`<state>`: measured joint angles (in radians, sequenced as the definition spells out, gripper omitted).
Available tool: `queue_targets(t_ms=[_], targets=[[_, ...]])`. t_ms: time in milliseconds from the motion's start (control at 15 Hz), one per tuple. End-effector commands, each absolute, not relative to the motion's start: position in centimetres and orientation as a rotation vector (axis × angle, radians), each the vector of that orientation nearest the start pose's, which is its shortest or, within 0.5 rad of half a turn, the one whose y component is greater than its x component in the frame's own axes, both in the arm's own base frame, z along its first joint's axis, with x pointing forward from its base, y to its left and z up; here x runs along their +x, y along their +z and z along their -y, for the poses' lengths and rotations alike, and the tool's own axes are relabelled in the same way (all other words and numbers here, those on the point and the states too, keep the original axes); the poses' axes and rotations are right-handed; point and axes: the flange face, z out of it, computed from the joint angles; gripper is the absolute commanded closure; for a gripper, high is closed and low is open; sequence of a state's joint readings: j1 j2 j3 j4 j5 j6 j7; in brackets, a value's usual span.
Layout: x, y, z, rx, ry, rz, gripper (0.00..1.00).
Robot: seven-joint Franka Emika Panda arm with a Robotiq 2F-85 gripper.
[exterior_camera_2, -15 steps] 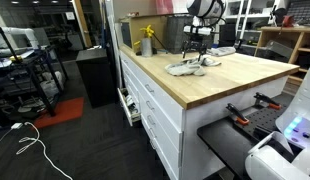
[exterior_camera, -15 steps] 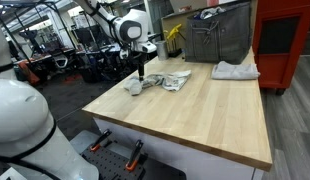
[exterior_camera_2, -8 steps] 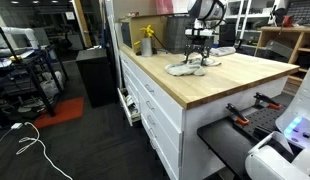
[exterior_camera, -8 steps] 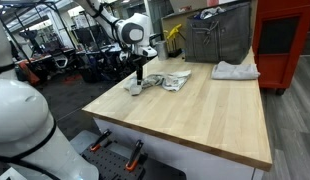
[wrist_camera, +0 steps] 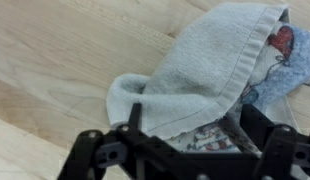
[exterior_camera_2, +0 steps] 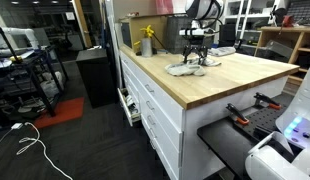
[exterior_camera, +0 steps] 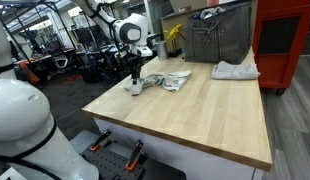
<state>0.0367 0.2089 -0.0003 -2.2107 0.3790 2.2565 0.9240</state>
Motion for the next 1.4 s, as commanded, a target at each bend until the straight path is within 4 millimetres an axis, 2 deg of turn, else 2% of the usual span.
queue_targets(t_ms=[0,67,200,400,467,600,800,867,1000,1067,1200,1333], targets=[[53.4,27.5,-3.1,-2.398,0.416,-1.76,0.14],[53.4,27.4,-3.1,-2.383,0.409,-1.797,0.34],[53.3,27.3,-3.1,-2.355,0.391,-1.861,0.38],[53.1,27.2,-3.1,-2.333,0.358,-1.935,0.62],[53.2,27.2,-3.2,-2.33,0.345,-1.958,0.21],[53.2,27.2,-3.4,-2.321,0.336,-1.994,0.22],[53.3,27.0,-3.7,-2.318,0.334,-2.029,0.02],[53.3,27.0,-4.0,-2.321,0.338,-2.034,0.0],[53.3,26.9,-4.4,-2.331,0.341,-2.048,0.0],[53.3,26.8,-4.6,-2.337,0.341,-2.053,0.25],[53.0,26.7,-4.9,-2.354,0.35,-2.06,0.28],[52.8,26.6,-4.9,-2.367,0.353,-2.06,0.44]])
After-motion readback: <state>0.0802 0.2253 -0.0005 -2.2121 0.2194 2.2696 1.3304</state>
